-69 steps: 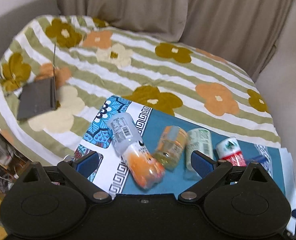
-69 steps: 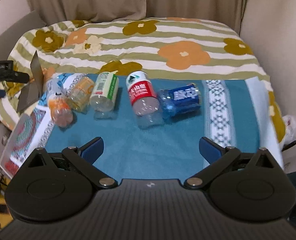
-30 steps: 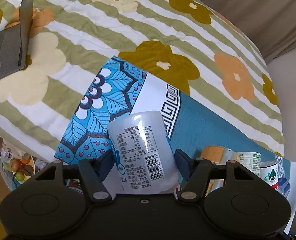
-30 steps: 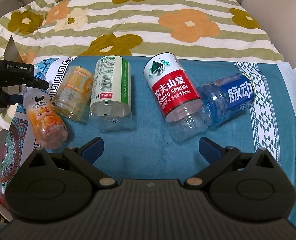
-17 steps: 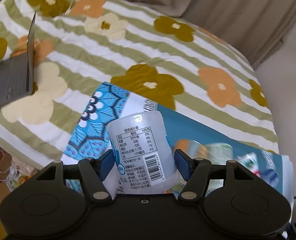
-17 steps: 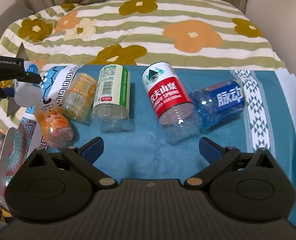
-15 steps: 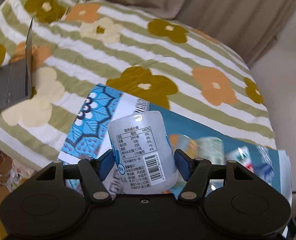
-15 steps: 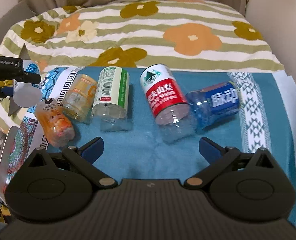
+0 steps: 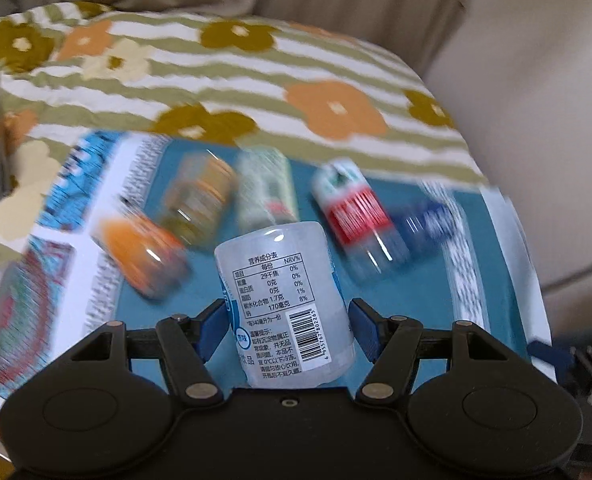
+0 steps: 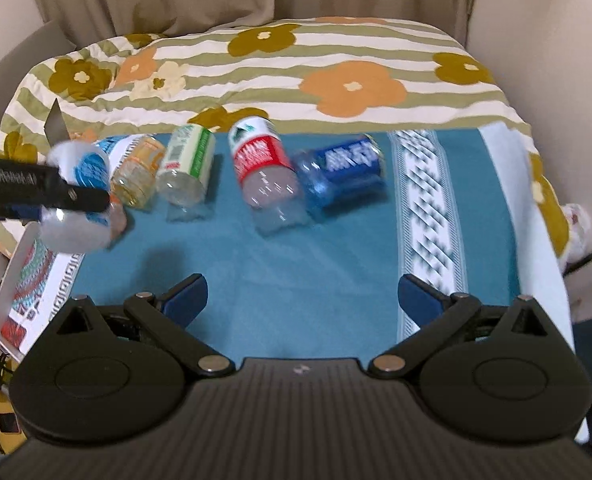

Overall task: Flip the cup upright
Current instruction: 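Lift the white cup with the left tool and carry it over open cloth, then lower the cup onto the cloth and open the left tool, then grasp the white cup lying on its side with the right tool, then lift and rotate the cup with the right tool until its rim faces up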

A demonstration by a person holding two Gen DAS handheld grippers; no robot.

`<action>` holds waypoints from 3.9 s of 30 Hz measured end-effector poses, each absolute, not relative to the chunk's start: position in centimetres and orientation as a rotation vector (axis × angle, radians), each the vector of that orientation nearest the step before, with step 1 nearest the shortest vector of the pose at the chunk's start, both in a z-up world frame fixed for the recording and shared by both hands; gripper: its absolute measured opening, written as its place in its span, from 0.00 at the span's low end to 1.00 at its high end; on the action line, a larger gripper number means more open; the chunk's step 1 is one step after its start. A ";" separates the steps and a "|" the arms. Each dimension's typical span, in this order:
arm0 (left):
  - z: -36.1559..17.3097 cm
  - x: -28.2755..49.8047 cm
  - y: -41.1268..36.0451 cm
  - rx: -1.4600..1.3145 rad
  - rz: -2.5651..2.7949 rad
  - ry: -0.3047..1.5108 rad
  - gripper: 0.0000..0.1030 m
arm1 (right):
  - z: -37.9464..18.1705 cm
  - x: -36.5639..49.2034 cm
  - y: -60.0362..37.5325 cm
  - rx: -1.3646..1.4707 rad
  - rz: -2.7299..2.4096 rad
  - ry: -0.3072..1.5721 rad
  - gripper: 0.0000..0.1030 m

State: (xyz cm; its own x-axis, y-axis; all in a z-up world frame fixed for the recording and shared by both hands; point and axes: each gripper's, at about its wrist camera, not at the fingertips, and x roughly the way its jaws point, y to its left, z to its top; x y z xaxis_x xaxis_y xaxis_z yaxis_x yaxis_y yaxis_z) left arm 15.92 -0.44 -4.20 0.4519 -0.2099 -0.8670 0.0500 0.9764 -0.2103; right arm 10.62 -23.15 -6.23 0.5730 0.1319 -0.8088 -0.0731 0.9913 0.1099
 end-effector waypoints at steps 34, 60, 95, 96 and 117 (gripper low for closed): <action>-14.0 14.0 -9.1 0.044 -0.292 1.276 0.86 | -11.4 6.7 -29.1 0.125 0.044 1.034 1.00; -7.1 7.0 1.4 -0.059 -0.059 1.097 1.00 | -8.0 16.0 -19.7 0.132 0.318 1.238 1.00; -8.3 6.5 7.7 -0.176 -0.058 1.111 1.00 | -7.8 18.4 -17.4 0.325 0.302 1.168 0.67; -8.2 6.5 7.8 -0.176 -0.058 1.103 1.00 | -7.0 17.5 -17.3 0.307 0.289 1.075 0.67; -10.7 5.2 9.6 -0.087 -0.035 1.071 1.00 | -15.6 11.1 -11.8 0.117 -0.052 0.477 0.69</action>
State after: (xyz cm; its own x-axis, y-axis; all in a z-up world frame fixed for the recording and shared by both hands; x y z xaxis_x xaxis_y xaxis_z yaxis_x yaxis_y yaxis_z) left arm 5.25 9.59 -10.70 0.4792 -0.0712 -0.8748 -0.0132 0.9960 -0.0883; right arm 11.10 -11.84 -15.56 0.8871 -0.0221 -0.4610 0.0768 0.9920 0.1001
